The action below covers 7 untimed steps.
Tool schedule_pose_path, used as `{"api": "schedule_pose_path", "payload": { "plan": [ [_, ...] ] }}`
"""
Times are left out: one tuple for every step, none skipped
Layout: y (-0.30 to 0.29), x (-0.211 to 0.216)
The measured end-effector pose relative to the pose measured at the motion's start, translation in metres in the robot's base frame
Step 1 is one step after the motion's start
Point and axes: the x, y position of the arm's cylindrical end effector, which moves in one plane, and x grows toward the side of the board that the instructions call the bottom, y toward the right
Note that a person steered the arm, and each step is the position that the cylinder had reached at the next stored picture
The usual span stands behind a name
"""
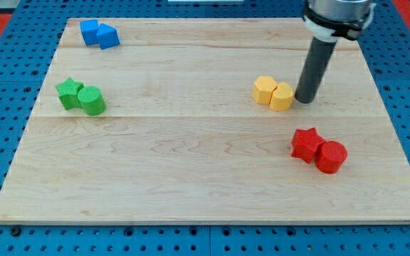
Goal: Place the yellow blocks vertically at the center of the board
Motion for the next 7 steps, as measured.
{"api": "schedule_pose_path", "payload": {
  "plan": [
    [-0.019, -0.012],
    [-0.028, -0.031],
    [-0.054, -0.013],
    [-0.059, -0.003],
    [-0.09, -0.034],
    [-0.152, -0.054],
    [-0.112, -0.056]
  ]
}}
